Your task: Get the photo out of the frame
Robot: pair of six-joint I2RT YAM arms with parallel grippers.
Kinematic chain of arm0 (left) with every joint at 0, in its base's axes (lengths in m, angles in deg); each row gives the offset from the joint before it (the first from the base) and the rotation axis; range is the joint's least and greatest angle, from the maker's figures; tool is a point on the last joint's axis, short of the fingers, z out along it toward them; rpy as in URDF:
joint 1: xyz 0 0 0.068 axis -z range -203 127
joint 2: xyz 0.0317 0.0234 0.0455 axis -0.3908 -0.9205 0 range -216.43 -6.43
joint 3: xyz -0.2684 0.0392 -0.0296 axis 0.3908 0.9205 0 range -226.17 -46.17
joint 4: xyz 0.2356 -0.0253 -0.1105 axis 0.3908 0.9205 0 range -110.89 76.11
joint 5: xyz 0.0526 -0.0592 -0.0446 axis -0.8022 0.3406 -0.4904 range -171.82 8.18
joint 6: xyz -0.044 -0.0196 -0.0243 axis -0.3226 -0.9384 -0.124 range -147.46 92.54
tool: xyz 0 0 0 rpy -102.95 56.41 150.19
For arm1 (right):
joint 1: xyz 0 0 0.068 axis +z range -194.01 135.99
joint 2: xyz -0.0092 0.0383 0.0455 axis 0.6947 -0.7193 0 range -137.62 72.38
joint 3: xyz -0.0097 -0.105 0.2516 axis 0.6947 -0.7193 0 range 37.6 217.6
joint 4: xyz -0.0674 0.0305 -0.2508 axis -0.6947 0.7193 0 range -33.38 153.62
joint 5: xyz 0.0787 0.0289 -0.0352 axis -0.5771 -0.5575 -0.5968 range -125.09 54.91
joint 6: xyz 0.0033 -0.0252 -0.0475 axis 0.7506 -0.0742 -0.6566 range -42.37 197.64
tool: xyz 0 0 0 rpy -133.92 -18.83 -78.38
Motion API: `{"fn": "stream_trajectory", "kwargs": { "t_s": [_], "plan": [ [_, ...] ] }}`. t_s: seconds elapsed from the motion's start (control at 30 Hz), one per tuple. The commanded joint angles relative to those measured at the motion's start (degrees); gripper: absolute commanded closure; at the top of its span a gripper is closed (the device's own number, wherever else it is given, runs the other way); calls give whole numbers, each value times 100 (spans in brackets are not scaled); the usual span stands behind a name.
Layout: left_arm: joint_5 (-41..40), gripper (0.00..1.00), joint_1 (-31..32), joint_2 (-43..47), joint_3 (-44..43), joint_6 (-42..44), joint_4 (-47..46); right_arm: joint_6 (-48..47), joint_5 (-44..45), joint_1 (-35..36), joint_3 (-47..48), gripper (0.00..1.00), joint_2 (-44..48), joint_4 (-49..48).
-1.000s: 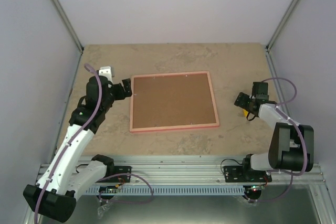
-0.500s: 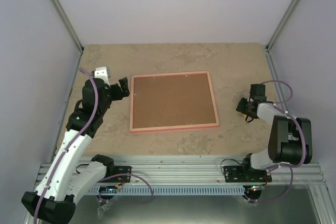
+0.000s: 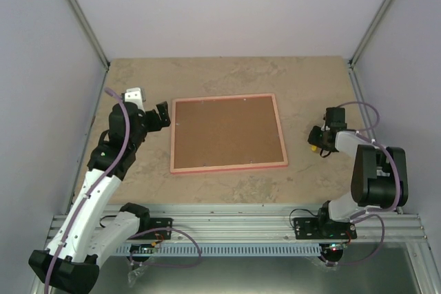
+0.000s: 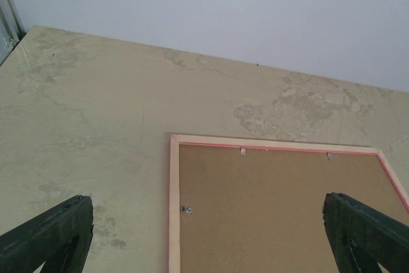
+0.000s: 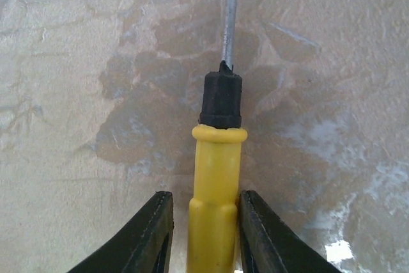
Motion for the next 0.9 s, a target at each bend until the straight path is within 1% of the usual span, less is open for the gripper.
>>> {"fn": "stream_trajectory", "kwargs": {
  "t_s": [0.0,0.13,0.2,0.3,0.33,0.57,0.7,0.87],
  "plan": [
    [-101,0,-29,19,42,31,-104,-38,-16,110,64,71,-267,245],
    [-84,0,-35,22,10,-44,-95,-5,151,234,79,83,-164,256],
    [18,0,-38,6,-35,-132,-84,14,227,352,77,92,-59,220],
    [381,0,-38,-9,-73,-239,-120,37,259,432,75,98,74,207],
    [595,0,-38,-21,-74,-301,-127,39,253,592,85,99,157,218],
    [1599,0,-38,-58,21,-844,-264,-101,119,1192,332,99,867,329],
    [2248,0,-38,-146,208,-1188,-473,-274,-296,1685,476,100,1289,313],
    [2656,0,-13,-348,549,-1711,-838,-429,-705,2342,606,100,1646,54]
  ]
}}
